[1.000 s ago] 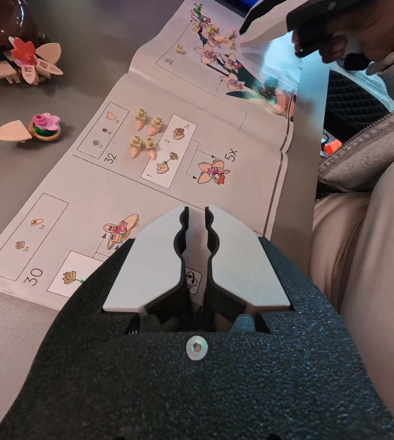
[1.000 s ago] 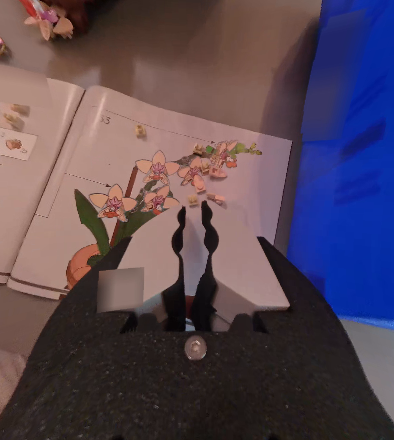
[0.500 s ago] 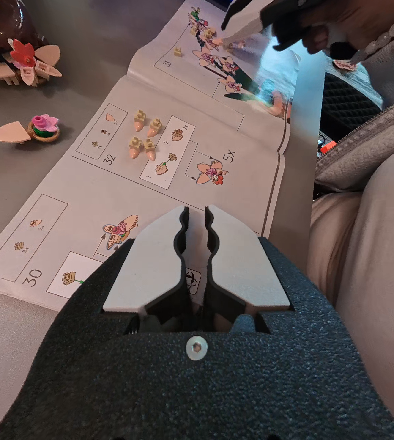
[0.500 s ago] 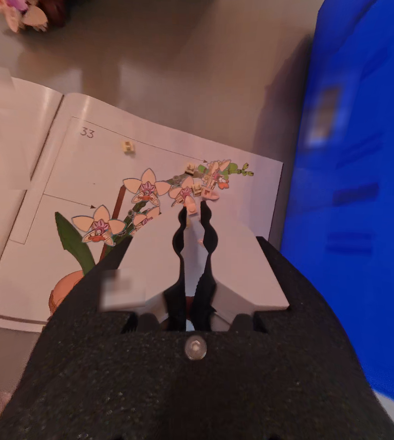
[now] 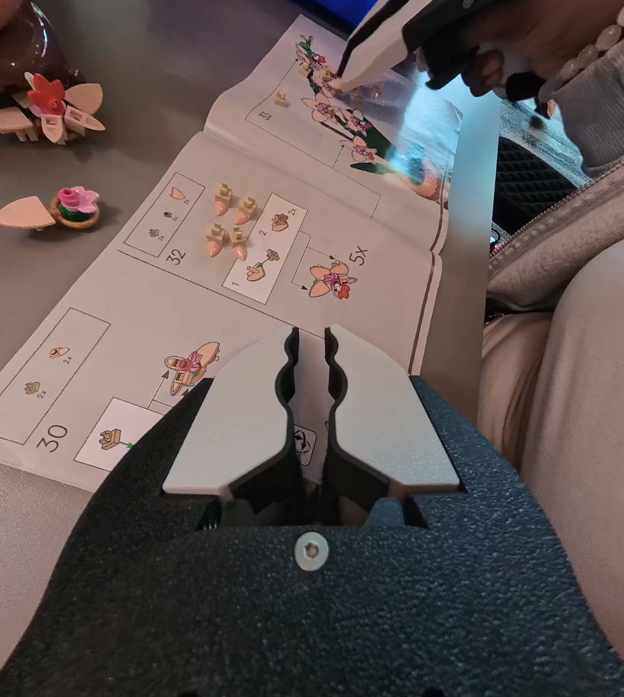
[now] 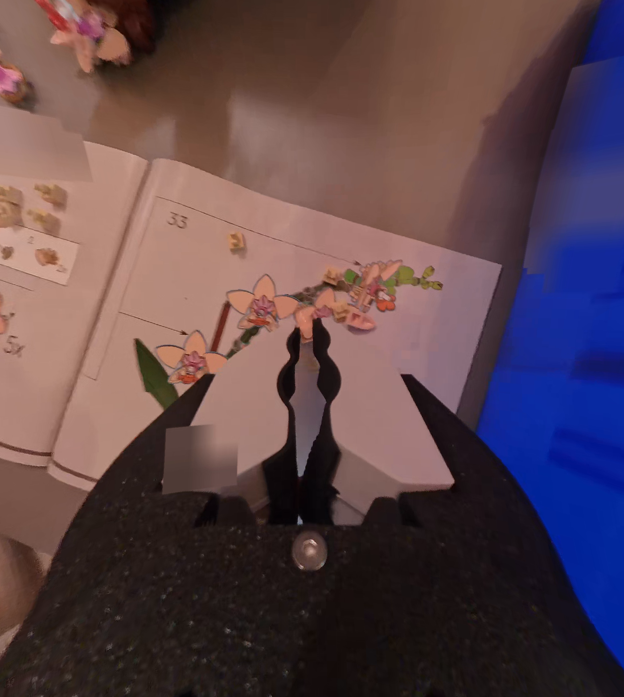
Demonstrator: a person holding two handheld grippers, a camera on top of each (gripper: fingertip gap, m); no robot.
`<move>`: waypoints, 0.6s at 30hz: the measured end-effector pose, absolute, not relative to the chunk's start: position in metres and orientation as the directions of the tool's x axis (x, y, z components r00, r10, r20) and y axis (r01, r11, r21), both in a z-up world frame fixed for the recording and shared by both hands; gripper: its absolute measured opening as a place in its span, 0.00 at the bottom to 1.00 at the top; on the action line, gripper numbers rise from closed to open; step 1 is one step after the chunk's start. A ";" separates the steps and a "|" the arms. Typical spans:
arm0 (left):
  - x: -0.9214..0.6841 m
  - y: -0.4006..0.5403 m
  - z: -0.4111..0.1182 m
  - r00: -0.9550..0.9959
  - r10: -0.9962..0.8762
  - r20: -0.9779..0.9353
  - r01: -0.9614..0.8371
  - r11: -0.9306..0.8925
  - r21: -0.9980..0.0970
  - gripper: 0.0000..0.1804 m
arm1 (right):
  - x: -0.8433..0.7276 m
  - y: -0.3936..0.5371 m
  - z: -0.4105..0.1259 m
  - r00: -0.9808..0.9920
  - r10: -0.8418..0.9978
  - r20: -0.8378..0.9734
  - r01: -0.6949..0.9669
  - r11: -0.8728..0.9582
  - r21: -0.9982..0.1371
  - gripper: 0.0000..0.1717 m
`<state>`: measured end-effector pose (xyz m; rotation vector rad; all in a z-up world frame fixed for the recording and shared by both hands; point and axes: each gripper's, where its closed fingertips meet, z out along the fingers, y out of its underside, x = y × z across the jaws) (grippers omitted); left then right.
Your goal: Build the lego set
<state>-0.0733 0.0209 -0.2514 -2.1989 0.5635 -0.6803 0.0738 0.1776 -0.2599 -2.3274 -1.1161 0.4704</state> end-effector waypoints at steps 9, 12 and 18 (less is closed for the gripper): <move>-0.074 0.021 -0.251 0.762 -0.578 0.292 -0.174 -0.617 -0.768 0.07 | -0.035 0.053 -0.245 -0.026 0.998 -0.051 0.743 -0.015 -0.669 0.03; -0.074 0.021 -0.249 0.761 -0.576 0.299 -0.162 -0.615 -0.772 0.07 | -0.043 0.051 -0.259 -0.058 0.998 -0.007 0.766 0.040 -0.641 0.08; -0.075 0.021 -0.250 0.763 -0.573 0.298 -0.163 -0.617 -0.770 0.07 | -0.037 0.055 -0.264 -0.032 0.998 -0.059 0.772 -0.013 -0.635 0.14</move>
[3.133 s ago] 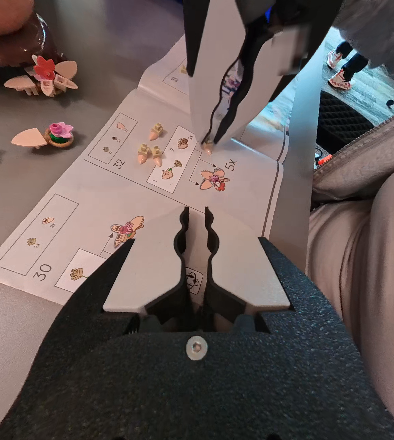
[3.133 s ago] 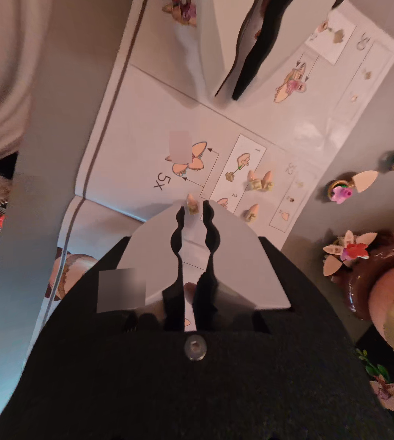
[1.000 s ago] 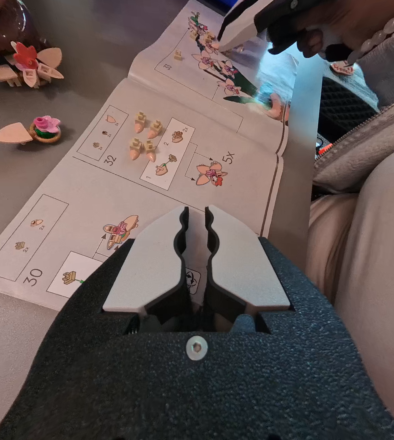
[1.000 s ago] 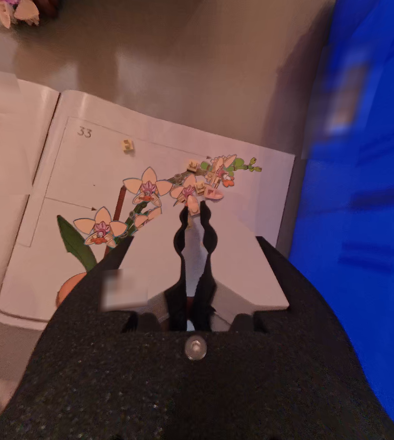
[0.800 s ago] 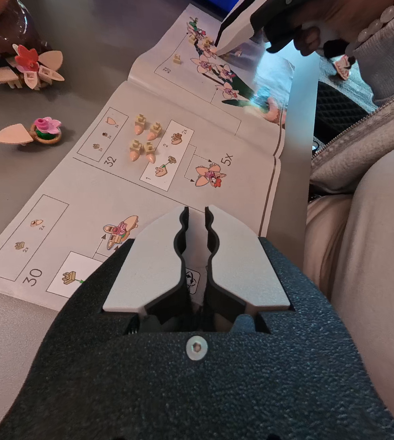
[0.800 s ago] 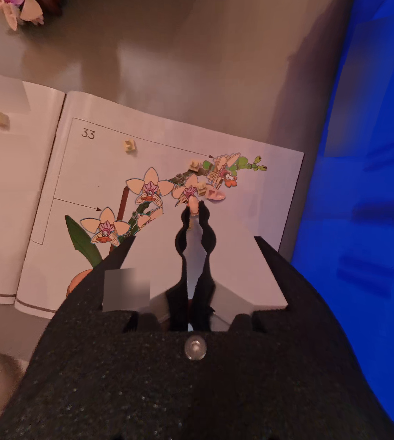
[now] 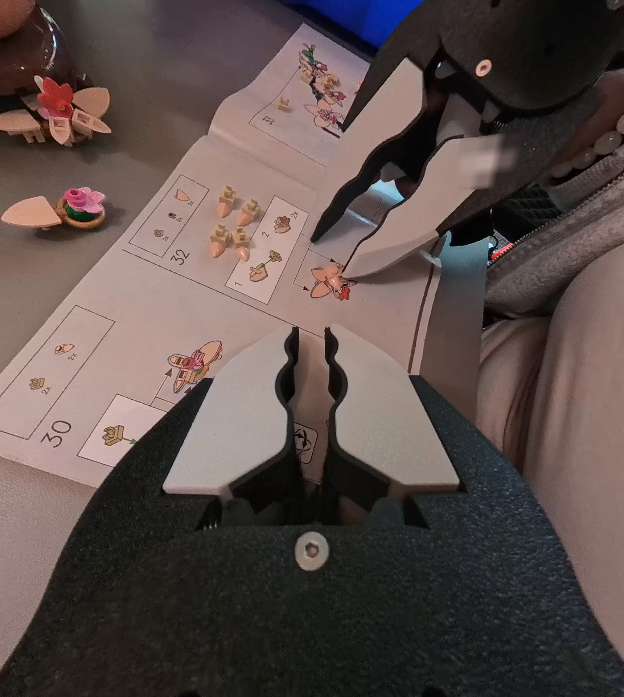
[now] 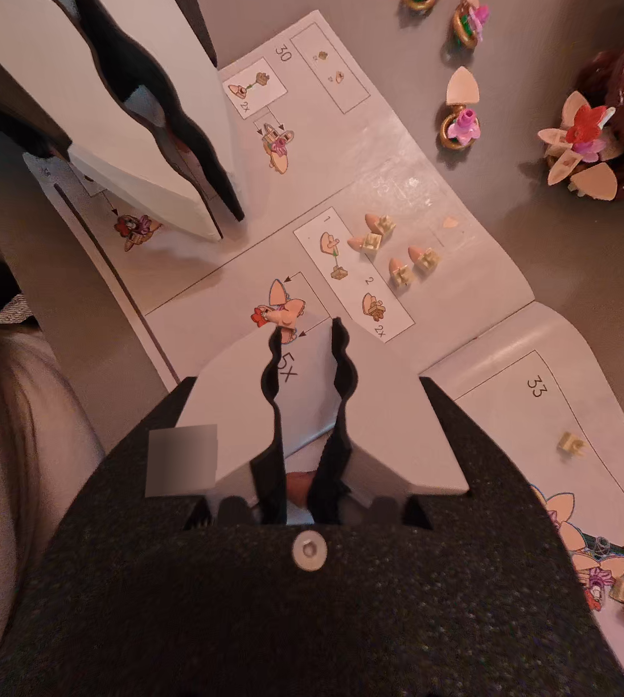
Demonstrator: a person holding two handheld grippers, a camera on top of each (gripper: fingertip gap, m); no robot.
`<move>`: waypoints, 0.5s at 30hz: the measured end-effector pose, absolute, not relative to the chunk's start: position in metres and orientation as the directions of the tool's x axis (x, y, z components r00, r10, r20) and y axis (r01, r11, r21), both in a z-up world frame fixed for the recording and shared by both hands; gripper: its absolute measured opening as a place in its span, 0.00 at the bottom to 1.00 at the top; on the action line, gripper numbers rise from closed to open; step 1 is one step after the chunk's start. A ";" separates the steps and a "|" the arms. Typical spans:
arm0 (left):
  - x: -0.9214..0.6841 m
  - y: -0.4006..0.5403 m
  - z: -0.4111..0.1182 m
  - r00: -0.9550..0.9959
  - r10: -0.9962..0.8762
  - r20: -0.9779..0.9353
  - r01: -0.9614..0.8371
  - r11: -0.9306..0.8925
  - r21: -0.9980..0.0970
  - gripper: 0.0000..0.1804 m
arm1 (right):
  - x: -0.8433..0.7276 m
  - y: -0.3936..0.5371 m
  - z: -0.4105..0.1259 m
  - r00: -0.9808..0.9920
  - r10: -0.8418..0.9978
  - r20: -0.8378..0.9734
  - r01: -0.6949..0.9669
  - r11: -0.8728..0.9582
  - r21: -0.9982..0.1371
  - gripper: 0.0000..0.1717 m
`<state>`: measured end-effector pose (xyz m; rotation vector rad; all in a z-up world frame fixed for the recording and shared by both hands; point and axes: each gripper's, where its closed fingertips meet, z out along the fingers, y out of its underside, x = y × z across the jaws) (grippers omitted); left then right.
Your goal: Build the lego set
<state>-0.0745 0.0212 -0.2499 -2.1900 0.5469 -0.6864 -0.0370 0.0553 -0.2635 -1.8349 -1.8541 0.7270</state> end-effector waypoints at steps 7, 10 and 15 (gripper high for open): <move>-0.074 0.021 -0.253 0.767 -0.571 0.293 -0.178 -0.628 -0.757 0.07 | -0.036 0.053 -0.264 -0.048 0.997 -0.055 0.767 0.001 -0.642 0.14; -0.074 0.021 -0.253 0.769 -0.570 0.289 -0.181 -0.627 -0.757 0.07 | -0.034 0.054 -0.261 -0.063 0.998 -0.021 0.762 0.034 -0.646 0.17; -0.074 0.021 -0.254 0.772 -0.570 0.282 -0.188 -0.628 -0.755 0.07 | -0.022 0.057 -0.262 -0.041 0.999 -0.019 0.764 0.019 -0.645 0.19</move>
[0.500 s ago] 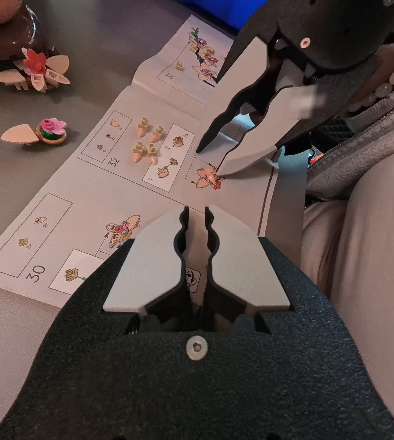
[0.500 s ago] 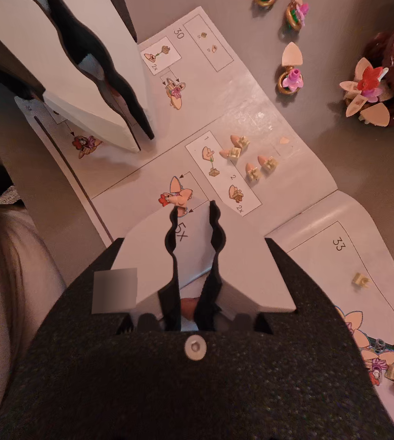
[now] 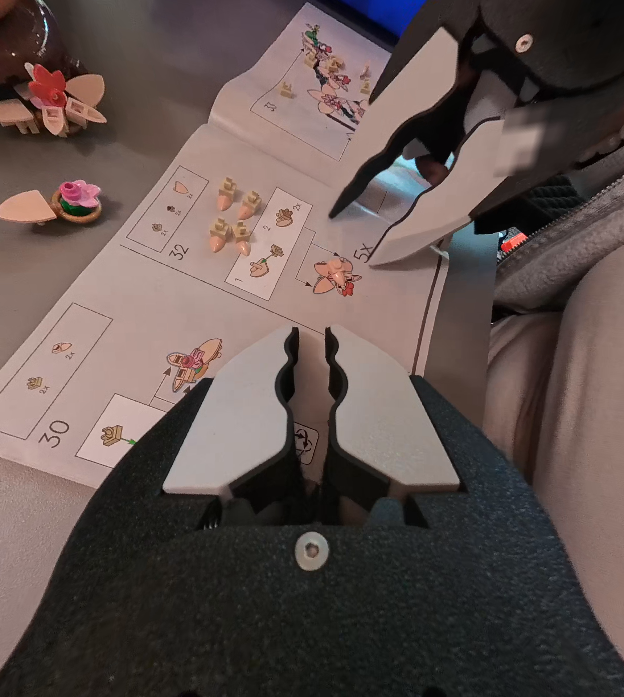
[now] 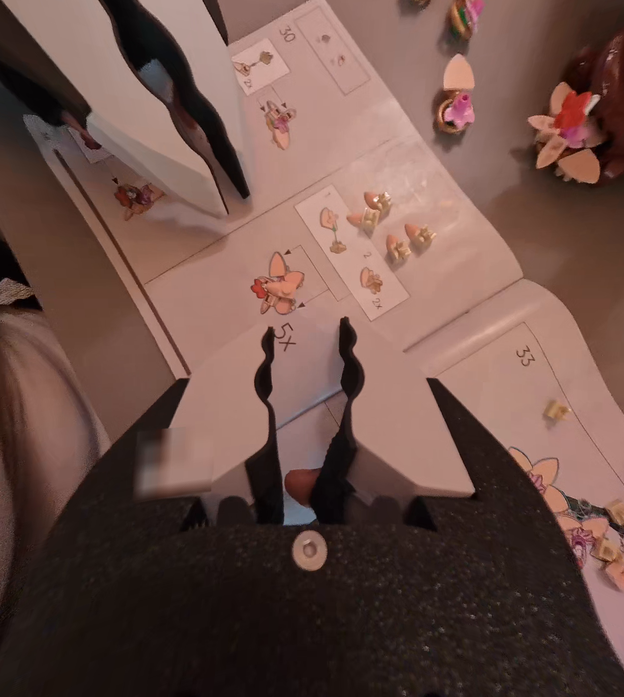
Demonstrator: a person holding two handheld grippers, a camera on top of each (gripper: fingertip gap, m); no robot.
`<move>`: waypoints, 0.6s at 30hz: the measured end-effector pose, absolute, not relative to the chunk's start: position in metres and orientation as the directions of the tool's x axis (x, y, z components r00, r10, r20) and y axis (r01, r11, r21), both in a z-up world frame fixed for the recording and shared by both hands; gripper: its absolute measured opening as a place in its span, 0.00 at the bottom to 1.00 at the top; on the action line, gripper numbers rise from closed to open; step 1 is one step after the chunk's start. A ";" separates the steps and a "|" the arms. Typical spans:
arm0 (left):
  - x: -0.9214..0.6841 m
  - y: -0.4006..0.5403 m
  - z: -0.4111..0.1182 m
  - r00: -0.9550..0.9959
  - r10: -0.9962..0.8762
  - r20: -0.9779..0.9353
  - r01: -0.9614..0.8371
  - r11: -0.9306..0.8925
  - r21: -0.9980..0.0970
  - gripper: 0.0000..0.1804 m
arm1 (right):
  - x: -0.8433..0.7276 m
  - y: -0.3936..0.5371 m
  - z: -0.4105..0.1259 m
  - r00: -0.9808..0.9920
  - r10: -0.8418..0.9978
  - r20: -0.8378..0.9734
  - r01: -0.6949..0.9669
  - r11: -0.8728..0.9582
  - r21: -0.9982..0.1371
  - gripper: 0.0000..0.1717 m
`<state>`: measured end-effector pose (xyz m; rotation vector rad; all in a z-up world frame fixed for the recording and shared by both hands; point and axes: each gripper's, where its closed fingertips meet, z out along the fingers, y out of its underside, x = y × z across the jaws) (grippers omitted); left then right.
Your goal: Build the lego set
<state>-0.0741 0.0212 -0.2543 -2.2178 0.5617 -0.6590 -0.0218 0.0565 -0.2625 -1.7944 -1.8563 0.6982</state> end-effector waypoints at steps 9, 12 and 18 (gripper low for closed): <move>-0.074 0.021 -0.255 0.776 -0.568 0.274 -0.194 -0.628 -0.754 0.07 | -0.024 0.079 -0.191 0.097 0.992 -0.075 0.359 -0.105 -0.928 0.19; -0.074 0.021 -0.255 0.776 -0.569 0.274 -0.196 -0.630 -0.752 0.07 | -0.014 0.091 -0.168 0.144 0.976 -0.161 0.188 -0.186 -0.964 0.24; -0.074 0.021 -0.255 0.776 -0.570 0.271 -0.196 -0.626 -0.755 0.07 | 0.009 0.087 -0.148 0.148 0.981 -0.129 0.080 -0.142 -0.987 0.21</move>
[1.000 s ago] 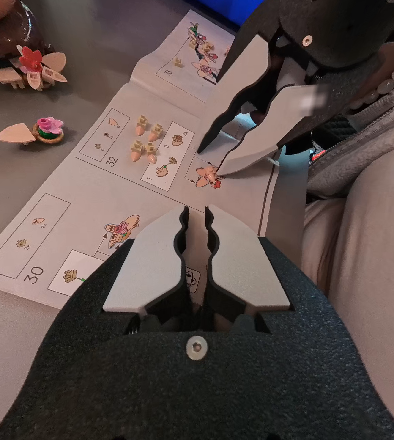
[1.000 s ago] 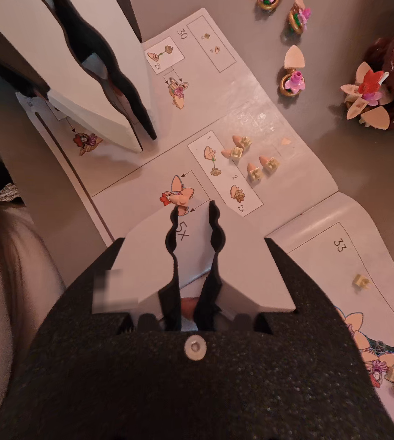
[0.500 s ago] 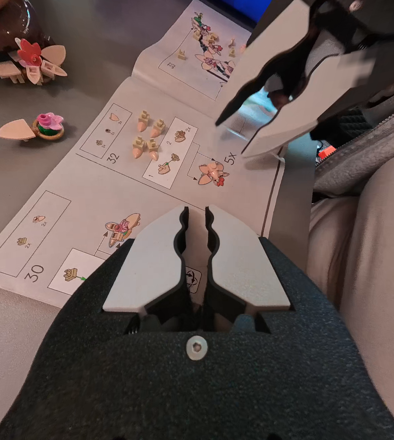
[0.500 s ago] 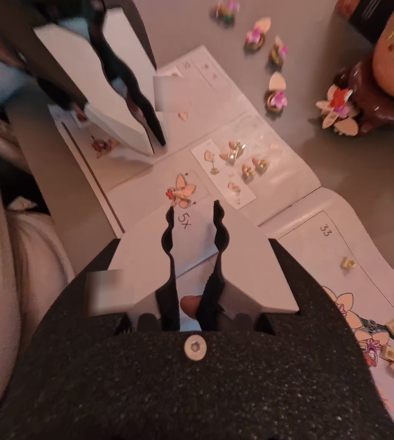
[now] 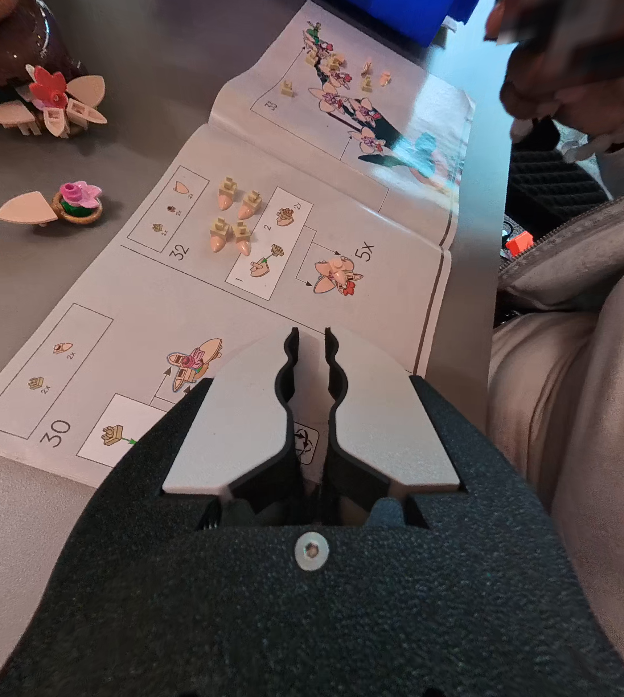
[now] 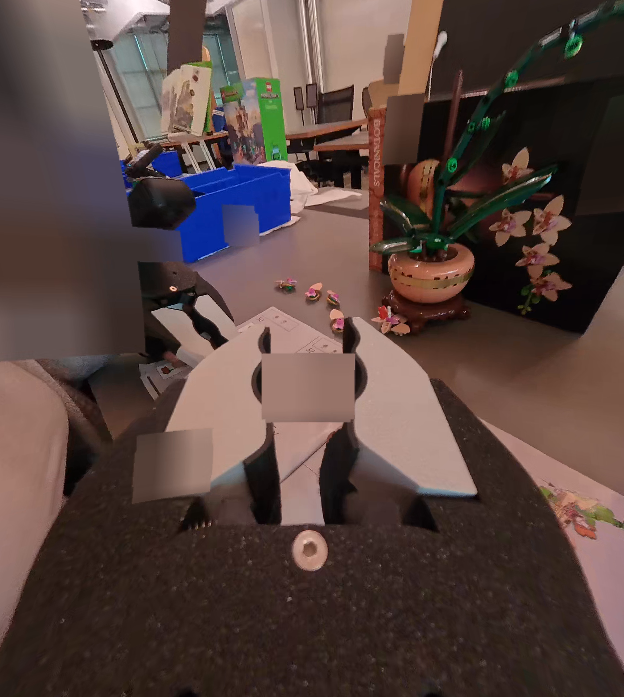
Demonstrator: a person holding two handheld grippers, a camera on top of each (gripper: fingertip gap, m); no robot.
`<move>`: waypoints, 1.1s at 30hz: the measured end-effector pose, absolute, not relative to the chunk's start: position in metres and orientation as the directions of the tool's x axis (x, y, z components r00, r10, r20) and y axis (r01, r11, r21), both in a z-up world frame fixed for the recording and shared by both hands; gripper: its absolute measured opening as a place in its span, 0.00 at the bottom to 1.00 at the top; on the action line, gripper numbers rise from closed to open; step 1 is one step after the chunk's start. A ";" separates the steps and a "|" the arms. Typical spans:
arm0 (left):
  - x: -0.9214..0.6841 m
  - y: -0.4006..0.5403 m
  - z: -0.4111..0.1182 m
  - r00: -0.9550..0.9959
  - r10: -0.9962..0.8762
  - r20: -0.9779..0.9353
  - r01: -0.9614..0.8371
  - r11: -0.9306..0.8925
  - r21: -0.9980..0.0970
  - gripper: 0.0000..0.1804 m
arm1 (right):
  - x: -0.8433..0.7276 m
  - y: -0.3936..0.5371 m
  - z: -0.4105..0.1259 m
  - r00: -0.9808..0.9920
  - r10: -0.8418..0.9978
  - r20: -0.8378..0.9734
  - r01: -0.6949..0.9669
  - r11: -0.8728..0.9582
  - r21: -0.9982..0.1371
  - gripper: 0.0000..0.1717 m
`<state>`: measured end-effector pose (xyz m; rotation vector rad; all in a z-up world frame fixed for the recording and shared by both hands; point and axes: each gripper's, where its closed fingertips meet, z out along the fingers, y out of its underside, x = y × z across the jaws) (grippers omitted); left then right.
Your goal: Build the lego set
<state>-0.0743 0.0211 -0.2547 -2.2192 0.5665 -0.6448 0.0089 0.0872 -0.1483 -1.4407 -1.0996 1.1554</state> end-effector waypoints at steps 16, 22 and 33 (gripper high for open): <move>-0.075 0.021 -0.253 0.775 -0.565 0.283 -0.179 -0.625 -0.760 0.07 | 0.026 0.083 -0.085 0.292 0.927 0.234 -0.092 0.271 -0.958 0.21; -0.076 0.022 -0.253 0.779 -0.559 0.285 -0.171 -0.626 -0.761 0.07 | 0.012 0.077 -0.092 0.232 0.949 0.214 -0.016 0.224 -0.974 0.00; -0.078 0.023 -0.255 0.797 -0.547 0.258 -0.186 -0.628 -0.756 0.07 | -0.008 0.090 -0.127 0.163 0.981 0.104 0.025 0.101 -0.995 0.08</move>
